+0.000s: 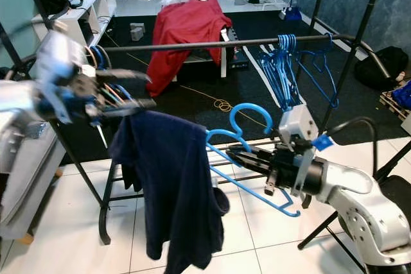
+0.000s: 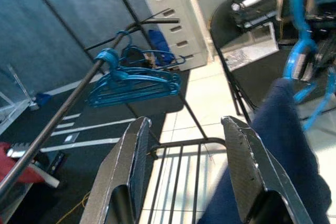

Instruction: Hang hanger

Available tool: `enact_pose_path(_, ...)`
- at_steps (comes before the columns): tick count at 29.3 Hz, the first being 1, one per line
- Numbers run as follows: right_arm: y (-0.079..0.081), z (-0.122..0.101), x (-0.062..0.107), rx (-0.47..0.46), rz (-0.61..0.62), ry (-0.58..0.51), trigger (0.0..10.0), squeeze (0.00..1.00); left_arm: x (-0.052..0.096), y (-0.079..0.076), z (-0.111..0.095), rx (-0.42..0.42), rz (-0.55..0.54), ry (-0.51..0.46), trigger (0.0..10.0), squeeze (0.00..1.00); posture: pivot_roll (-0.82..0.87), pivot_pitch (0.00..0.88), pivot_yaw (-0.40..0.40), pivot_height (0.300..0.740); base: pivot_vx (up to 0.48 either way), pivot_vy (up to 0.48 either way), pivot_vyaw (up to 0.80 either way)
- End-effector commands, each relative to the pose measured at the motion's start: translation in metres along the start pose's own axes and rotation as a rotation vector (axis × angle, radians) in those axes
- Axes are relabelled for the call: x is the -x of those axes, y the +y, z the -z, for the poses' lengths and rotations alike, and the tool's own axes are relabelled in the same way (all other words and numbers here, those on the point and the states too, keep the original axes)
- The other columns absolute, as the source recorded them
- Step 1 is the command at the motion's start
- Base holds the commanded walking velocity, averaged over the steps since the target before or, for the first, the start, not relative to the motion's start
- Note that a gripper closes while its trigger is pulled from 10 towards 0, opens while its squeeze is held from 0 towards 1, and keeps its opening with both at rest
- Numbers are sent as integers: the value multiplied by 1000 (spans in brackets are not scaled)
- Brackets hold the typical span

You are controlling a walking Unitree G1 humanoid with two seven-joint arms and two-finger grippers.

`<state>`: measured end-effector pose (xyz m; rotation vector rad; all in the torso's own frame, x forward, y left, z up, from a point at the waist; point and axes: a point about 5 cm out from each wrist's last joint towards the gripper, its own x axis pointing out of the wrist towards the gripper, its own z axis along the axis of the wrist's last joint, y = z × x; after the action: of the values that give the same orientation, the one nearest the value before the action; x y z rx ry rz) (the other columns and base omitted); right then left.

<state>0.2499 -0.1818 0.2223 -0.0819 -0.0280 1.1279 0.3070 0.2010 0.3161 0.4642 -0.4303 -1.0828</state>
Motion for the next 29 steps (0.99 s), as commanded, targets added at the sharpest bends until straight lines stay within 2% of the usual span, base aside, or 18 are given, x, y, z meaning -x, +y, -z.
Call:
enact_pose_path(1,2,-9,7,23,-6,-19,0,0,16,9,1,39,-61,-14,10000,0,-59,59,27,740,0,0,0)
enact_pose_path(2,2,-9,7,23,-6,-19,0,0,16,9,1,39,-61,-14,10000,0,-59,59,27,740,0,0,0)
enact_pose_path(4,0,-16,15,35,12,-38,0,0,33,5,18,165,-88,-32,10000,0,-58,58,31,740,0,0,0)
enact_pose_path(6,0,-16,15,35,12,-38,0,0,33,5,18,165,-88,-32,10000,0,-58,58,31,740,0,0,0)
enact_pose_path(8,-2,-28,17,51,13,-87,0,0,31,-15,37,257,-35,-44,10000,0,-58,52,33,740,0,0,0)
enact_pose_path(10,-3,-37,18,58,16,-133,0,0,32,-26,46,334,-26,-97,10000,0,-61,50,31,740,0,0,0)
enact_pose_path(16,-3,-43,20,63,4,-158,0,0,34,-34,58,384,-24,-102,10000,0,-63,46,28,740,0,0,0)
enact_pose_path(23,-1,-47,17,59,-20,-183,0,0,18,-47,68,417,-6,-89,10000,0,-65,50,23,740,0,0,0)
enact_pose_path(28,-2,-48,16,56,-22,-183,0,0,11,-48,74,423,-27,-66,10000,0,-70,52,23,740,0,0,0)
enact_pose_path(29,-2,-49,16,56,-23,-183,0,0,10,-45,76,417,-61,-55,10000,0,-71,52,23,740,0,0,0)
